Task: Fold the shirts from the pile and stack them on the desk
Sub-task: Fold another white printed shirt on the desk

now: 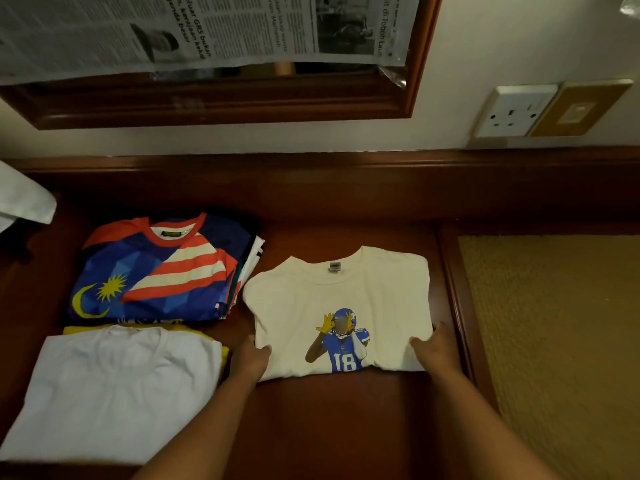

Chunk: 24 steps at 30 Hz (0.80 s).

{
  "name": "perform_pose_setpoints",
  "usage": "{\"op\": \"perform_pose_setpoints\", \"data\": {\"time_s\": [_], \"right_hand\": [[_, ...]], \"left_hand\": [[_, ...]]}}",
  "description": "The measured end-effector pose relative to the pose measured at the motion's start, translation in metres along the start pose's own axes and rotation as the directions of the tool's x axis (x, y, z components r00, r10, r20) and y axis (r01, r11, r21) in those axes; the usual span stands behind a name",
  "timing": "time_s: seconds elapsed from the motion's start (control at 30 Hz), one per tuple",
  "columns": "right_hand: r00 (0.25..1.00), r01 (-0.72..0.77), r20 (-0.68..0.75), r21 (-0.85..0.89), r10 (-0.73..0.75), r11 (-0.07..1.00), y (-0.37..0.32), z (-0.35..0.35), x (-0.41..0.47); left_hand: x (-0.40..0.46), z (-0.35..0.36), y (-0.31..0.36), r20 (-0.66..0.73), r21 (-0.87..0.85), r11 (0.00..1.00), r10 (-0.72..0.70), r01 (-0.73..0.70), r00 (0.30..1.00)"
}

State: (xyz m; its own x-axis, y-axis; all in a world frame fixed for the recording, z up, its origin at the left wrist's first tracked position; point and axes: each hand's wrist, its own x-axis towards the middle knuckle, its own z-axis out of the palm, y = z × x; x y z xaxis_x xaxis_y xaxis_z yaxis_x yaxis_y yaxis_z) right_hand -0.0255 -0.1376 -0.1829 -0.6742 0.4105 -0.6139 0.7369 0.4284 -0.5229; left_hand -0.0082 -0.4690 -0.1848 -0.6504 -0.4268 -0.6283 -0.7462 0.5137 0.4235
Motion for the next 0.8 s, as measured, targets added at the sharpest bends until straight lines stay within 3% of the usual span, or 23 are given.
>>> {"op": "perform_pose_setpoints", "data": {"time_s": [0.13, 0.23, 0.33, 0.43, 0.5, 0.63, 0.8], "right_hand": [[0.999, -0.022, 0.036, 0.166, 0.016, 0.986, 0.005, -0.004, -0.003], [1.0, -0.019, -0.007, 0.138, 0.02, 0.99, 0.019, -0.007, -0.007], [0.999, -0.009, -0.039, -0.032, 0.008, 0.999, 0.025, -0.008, -0.018], [0.972, 0.148, -0.123, -0.35, -0.202, 0.925, 0.012, -0.007, -0.032], [0.93, 0.323, -0.054, -0.358, -0.365, 0.876, -0.018, 0.005, -0.04], [0.793, 0.609, 0.229, -0.317, -0.565, 0.727, -0.091, 0.066, -0.045], [0.619, 0.785, 0.416, -0.297, -0.666, 0.544, -0.172, 0.15, -0.043]], "left_hand": [[0.0, -0.007, -0.004, -0.043, 0.026, 1.0, 0.0, 0.001, 0.999], [0.0, -0.008, -0.013, -0.069, 0.084, 0.996, -0.016, 0.021, 0.998], [-0.004, -0.003, -0.016, -0.06, 0.07, 0.998, 0.008, -0.004, 0.998], [-0.006, -0.004, -0.015, -0.125, -0.027, 1.0, 0.006, -0.009, 0.992], [-0.003, -0.006, -0.015, -0.154, -0.089, 0.996, -0.004, -0.01, 0.988], [0.002, -0.007, -0.015, -0.163, -0.163, 0.985, 0.023, -0.049, 0.986], [0.009, -0.01, -0.013, -0.179, -0.213, 0.969, 0.089, -0.126, 0.98]]}}
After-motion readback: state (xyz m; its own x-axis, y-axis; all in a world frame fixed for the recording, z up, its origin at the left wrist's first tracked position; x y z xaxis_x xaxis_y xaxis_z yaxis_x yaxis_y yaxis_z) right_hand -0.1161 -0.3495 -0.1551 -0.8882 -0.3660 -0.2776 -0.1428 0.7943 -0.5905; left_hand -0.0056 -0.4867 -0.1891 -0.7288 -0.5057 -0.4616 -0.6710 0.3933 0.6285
